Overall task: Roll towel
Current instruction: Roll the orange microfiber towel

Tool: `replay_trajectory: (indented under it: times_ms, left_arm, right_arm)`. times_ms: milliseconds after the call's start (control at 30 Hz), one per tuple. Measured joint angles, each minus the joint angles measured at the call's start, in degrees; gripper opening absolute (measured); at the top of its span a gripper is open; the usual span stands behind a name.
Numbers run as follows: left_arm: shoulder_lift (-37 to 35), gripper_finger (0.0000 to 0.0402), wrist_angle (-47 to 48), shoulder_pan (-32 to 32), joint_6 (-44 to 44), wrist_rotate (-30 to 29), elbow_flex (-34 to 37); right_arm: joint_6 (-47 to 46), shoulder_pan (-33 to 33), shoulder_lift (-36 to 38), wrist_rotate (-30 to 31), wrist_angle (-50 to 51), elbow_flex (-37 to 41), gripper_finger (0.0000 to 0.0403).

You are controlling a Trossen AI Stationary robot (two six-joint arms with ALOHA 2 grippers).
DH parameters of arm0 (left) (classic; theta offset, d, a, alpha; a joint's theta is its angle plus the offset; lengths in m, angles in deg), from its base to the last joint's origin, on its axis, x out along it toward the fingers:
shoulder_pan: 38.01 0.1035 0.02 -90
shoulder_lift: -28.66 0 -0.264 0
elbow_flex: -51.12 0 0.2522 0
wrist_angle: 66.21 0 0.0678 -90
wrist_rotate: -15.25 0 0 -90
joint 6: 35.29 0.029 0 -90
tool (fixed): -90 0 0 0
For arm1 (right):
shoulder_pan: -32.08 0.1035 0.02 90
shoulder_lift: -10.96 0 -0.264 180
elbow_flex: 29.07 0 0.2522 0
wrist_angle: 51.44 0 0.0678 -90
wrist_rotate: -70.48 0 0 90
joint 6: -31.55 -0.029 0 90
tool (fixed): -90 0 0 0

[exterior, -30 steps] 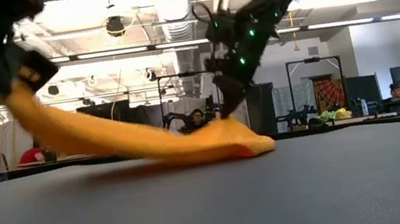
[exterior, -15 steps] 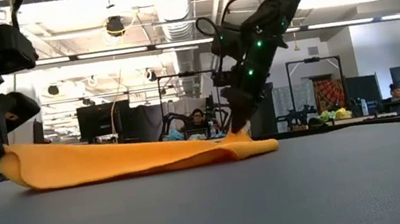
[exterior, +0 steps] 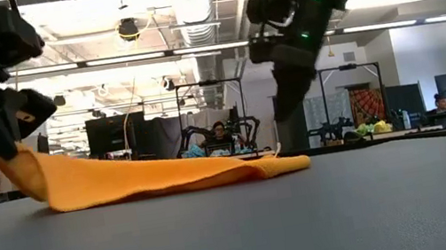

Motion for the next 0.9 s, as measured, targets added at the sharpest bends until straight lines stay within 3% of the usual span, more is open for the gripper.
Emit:
replay_trajectory:
  times_ms: [200,300,433,733,900]
  left_arm:
    - [0.00,0.0000,-4.10,0.00,5.91,-0.11,0.00]
    - [0.01,0.0000,-6.34,0.04,8.64,-1.22,0.00]
    - [0.00,0.0000,-10.08,0.04,11.68,-7.43,0.00]
    - [-0.61,0.0000,-12.49,0.04,14.25,-21.78,0.00]
    - [-2.18,0.0000,-12.43,0.24,15.05,-22.81,0.00]
  right_arm:
    - [-4.18,13.79,1.73,0.71,-26.12,13.43,0.0180]
    - [-3.59,20.44,-0.61,8.15,-36.56,16.47,0.0172]
    - [-2.73,25.76,-4.88,18.42,-44.10,16.44,0.0165]
    - [-0.28,28.20,-12.64,21.44,-47.98,13.72,0.0164]
    - [-0.01,27.65,-14.55,22.28,-47.87,12.63,0.0164]
